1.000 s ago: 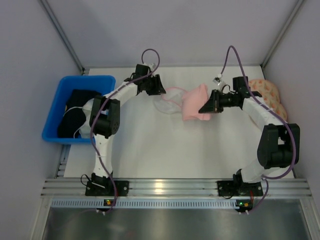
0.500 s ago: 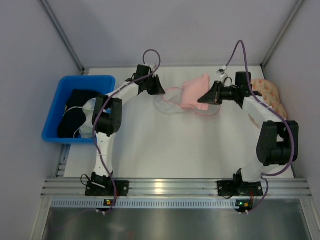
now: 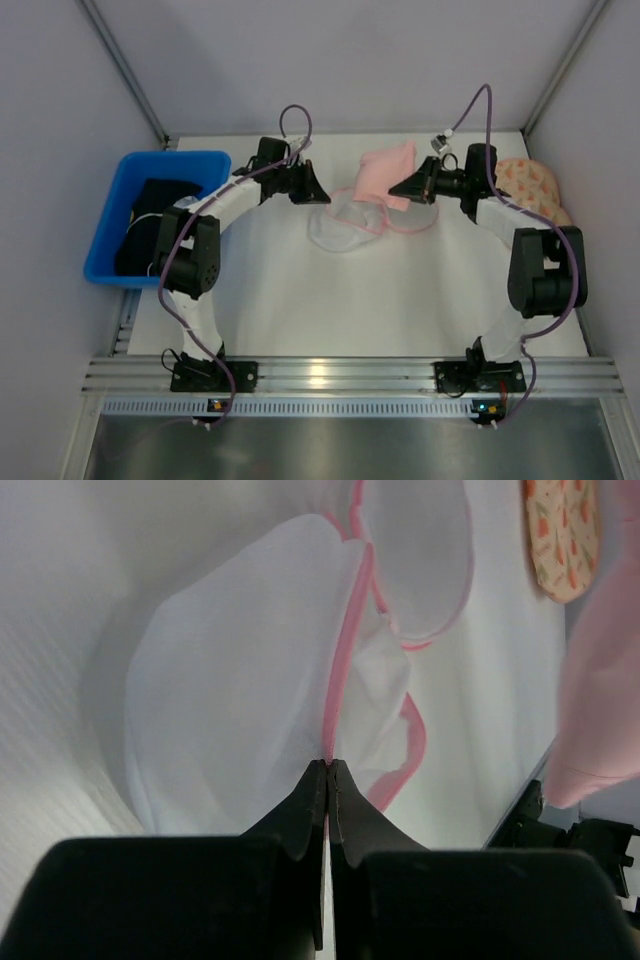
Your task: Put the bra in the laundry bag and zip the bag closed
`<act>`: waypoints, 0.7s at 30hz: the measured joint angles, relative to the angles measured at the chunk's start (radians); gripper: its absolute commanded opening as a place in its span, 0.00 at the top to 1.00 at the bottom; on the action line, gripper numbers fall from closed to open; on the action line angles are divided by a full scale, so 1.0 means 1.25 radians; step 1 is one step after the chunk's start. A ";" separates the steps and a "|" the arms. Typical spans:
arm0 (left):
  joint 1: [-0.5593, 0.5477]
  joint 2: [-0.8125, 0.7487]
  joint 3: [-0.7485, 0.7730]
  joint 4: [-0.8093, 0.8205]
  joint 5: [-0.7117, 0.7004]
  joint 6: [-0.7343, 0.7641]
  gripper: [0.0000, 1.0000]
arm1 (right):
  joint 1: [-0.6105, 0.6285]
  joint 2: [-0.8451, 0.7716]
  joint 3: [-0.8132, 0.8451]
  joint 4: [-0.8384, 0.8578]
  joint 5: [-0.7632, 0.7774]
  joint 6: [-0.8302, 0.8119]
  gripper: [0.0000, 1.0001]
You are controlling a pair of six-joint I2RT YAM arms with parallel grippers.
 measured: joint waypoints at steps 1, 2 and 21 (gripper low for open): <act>-0.001 -0.015 -0.010 0.000 0.011 0.000 1.00 | 0.004 0.006 -0.015 0.016 -0.001 0.014 1.00; -0.004 -0.027 -0.020 0.002 0.018 0.000 1.00 | 0.007 0.009 -0.028 0.030 0.002 0.025 1.00; -0.015 -0.060 -0.114 0.052 0.089 -0.062 1.00 | 0.222 0.062 -0.199 0.301 0.362 -0.049 1.00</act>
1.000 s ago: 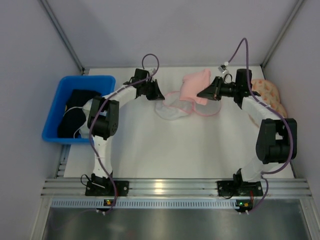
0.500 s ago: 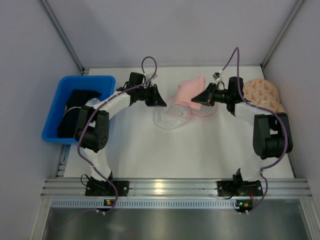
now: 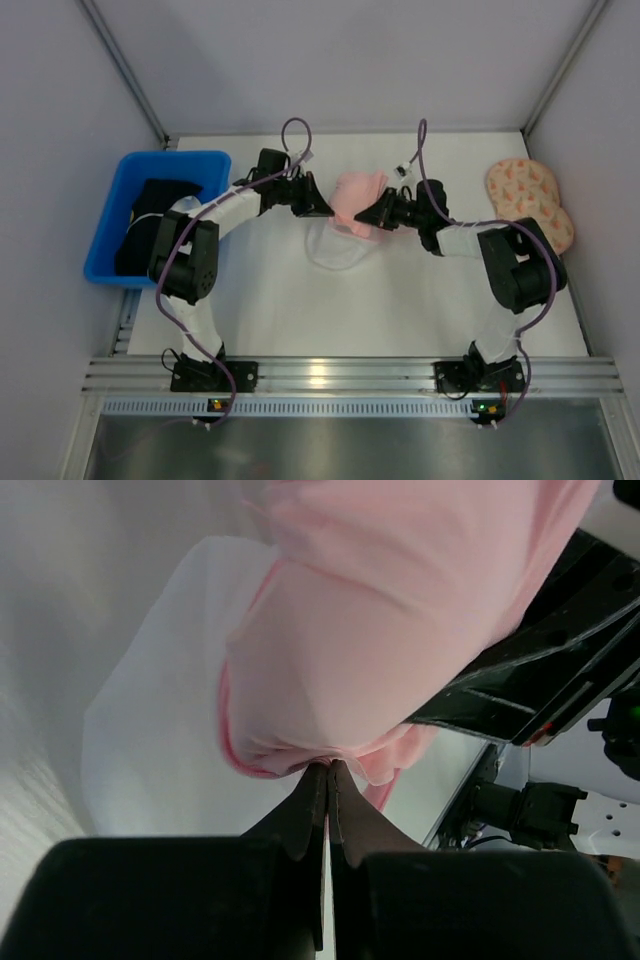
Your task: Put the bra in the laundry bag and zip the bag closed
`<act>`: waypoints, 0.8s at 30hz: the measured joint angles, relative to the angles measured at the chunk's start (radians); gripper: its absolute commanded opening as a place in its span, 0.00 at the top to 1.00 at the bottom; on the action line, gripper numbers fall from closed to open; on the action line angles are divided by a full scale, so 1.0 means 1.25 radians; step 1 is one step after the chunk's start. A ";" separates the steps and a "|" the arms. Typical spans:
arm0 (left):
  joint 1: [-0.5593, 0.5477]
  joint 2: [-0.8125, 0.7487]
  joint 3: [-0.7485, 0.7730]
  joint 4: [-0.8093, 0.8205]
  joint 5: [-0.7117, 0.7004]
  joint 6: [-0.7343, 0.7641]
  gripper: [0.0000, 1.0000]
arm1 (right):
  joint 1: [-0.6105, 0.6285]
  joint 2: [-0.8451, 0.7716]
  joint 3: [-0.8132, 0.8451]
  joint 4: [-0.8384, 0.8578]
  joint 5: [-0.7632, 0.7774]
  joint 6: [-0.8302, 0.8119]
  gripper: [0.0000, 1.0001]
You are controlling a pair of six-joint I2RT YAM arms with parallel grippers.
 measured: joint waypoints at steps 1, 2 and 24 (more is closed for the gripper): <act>0.001 0.000 -0.002 0.003 -0.001 -0.003 1.00 | 0.011 0.007 -0.010 0.011 0.008 0.004 1.00; 0.001 0.000 -0.005 0.005 -0.002 -0.005 1.00 | 0.019 0.012 -0.016 0.018 0.012 0.007 1.00; 0.054 -0.005 -0.042 0.015 -0.004 0.108 0.73 | 0.048 0.152 0.036 -0.150 -0.233 -0.186 1.00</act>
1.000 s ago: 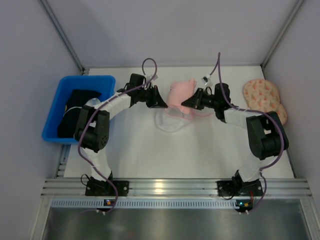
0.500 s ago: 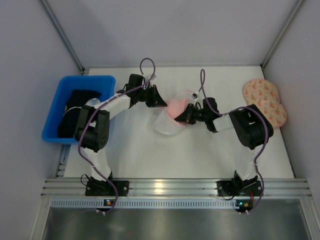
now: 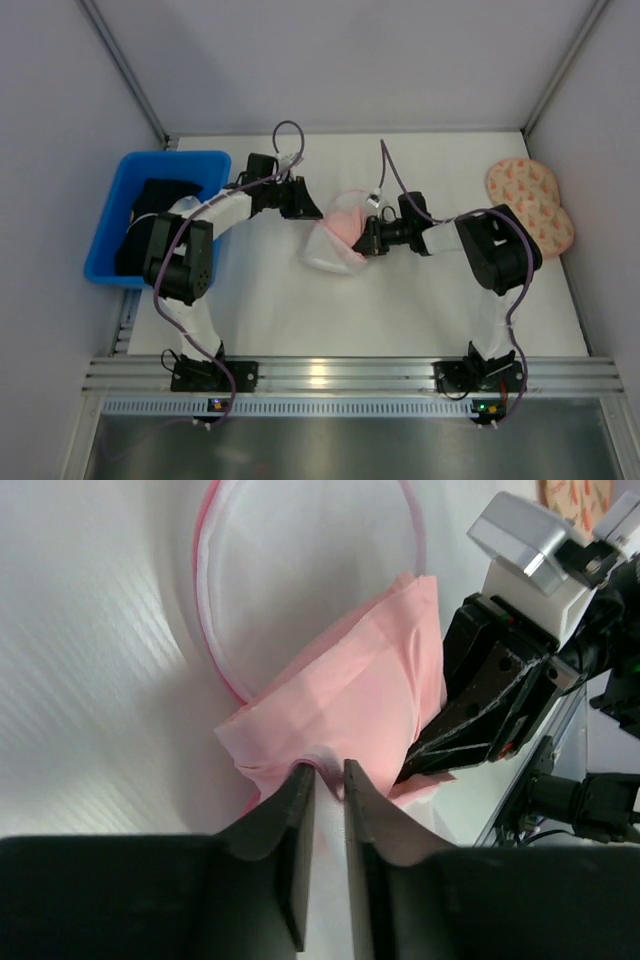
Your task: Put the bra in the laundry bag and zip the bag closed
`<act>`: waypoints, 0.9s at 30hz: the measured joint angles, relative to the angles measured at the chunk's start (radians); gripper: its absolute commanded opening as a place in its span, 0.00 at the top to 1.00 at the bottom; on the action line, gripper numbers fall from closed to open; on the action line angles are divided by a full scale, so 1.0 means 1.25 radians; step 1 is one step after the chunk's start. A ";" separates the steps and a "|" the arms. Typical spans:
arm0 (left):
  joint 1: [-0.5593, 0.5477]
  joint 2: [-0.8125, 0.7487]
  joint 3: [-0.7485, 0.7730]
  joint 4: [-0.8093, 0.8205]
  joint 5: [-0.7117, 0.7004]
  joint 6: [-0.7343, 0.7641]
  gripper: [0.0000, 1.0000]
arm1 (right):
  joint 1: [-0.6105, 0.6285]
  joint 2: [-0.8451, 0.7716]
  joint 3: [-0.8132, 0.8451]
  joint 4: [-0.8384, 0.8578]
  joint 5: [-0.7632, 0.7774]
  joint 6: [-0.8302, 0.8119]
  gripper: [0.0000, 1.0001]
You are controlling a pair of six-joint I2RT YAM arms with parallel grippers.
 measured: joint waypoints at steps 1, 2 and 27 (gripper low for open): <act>0.001 -0.012 -0.012 -0.007 0.001 0.010 0.71 | 0.000 -0.006 -0.001 -0.019 -0.002 -0.021 1.00; 0.003 -0.026 -0.025 -0.016 0.001 0.020 0.66 | 0.000 -0.014 -0.003 -0.037 -0.005 -0.044 1.00; 0.038 -0.065 -0.224 -0.154 0.052 -0.039 0.54 | 0.007 -0.073 -0.028 -0.157 0.004 -0.144 1.00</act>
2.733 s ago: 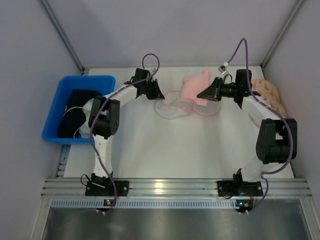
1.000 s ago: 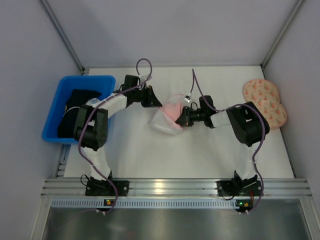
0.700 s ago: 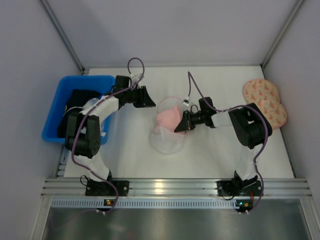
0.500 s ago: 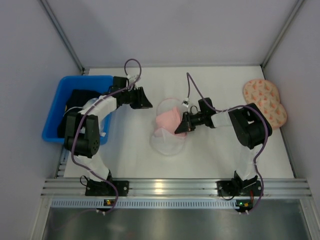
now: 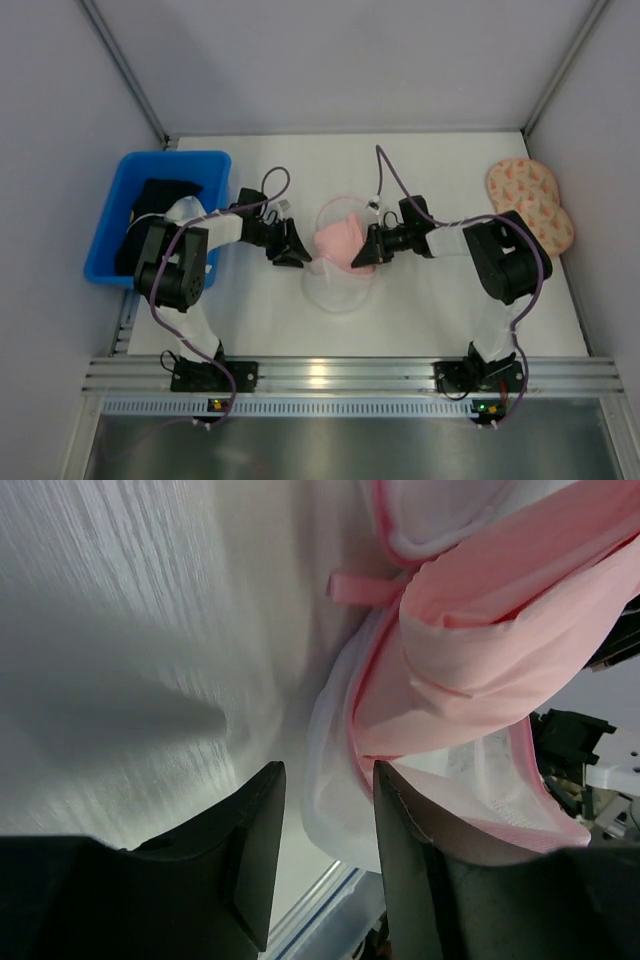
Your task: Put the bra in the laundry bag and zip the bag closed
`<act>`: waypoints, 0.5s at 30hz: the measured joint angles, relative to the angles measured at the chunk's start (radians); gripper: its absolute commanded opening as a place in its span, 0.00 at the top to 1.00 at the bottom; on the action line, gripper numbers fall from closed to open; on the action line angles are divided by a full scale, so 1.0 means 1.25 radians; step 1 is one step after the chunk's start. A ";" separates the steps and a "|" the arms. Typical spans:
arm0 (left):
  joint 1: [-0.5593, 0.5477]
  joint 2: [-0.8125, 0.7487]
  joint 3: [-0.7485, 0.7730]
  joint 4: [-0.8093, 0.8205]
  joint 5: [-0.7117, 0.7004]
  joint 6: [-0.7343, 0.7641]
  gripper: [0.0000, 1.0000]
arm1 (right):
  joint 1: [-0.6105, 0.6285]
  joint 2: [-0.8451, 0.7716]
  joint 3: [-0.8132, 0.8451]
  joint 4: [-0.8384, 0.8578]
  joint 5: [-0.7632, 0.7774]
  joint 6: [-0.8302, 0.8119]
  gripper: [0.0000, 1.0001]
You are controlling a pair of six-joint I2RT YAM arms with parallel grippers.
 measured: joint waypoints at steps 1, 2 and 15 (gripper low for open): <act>-0.001 -0.001 -0.009 0.000 0.009 -0.005 0.54 | 0.000 -0.002 -0.001 0.000 0.001 0.001 1.00; -0.003 -0.003 -0.020 0.000 0.019 -0.009 0.54 | 0.000 -0.002 -0.001 0.000 0.002 0.001 1.00; -0.029 -0.006 -0.034 0.059 0.048 -0.063 0.82 | 0.000 -0.003 -0.001 -0.002 -0.011 0.000 1.00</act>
